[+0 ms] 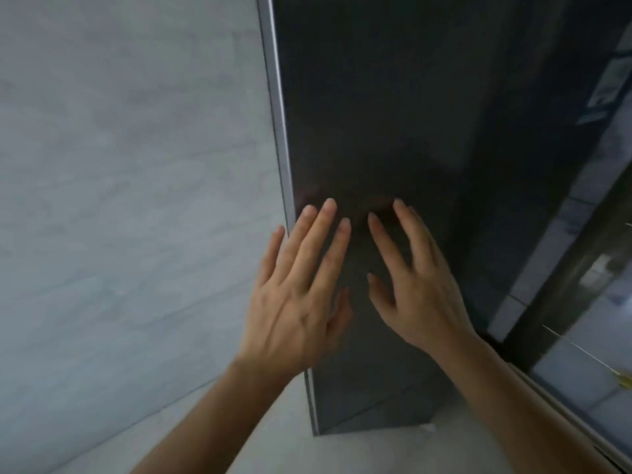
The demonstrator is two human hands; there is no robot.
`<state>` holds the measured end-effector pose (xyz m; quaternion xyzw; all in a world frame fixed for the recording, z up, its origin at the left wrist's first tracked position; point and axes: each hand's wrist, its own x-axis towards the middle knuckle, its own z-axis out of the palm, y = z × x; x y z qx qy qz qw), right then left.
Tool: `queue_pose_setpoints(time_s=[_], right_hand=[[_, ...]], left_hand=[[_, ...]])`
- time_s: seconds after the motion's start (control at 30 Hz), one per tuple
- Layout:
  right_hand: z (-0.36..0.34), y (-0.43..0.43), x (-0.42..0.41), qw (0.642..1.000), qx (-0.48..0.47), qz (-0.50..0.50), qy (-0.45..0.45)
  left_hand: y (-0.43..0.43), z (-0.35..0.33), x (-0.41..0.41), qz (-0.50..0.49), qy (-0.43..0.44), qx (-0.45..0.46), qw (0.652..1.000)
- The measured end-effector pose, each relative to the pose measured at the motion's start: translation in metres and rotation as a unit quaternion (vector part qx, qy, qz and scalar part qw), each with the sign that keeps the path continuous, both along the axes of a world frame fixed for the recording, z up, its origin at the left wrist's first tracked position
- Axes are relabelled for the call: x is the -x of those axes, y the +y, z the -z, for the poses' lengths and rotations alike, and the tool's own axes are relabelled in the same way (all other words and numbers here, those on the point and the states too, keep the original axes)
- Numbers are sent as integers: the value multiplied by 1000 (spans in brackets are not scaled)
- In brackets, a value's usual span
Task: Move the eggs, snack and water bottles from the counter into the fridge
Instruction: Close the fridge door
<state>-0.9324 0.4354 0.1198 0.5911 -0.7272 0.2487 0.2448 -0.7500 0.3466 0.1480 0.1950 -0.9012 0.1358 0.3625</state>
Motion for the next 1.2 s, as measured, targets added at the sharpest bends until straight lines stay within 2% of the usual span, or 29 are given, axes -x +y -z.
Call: queue_pose_setpoints(time_s=[0.1, 0.27, 0.5, 0.87, 1.2], right_hand=[[5, -9, 7, 1000, -7, -3, 18], [8, -27, 16, 1000, -15, 1, 26], [-4, -54, 21, 999, -13, 27, 17], [2, -93, 37, 993, -85, 83, 20], [-10, -86, 30, 991, -103, 85, 14]], left_hand=[[-17, 2, 5, -66, -42, 6, 997], [-33, 1, 13, -96, -56, -4, 994], [-58, 3, 30, -86, -70, -38, 993], [-107, 19, 41, -133, -131, -115, 976], [-104, 10, 38, -94, -109, -132, 981]])
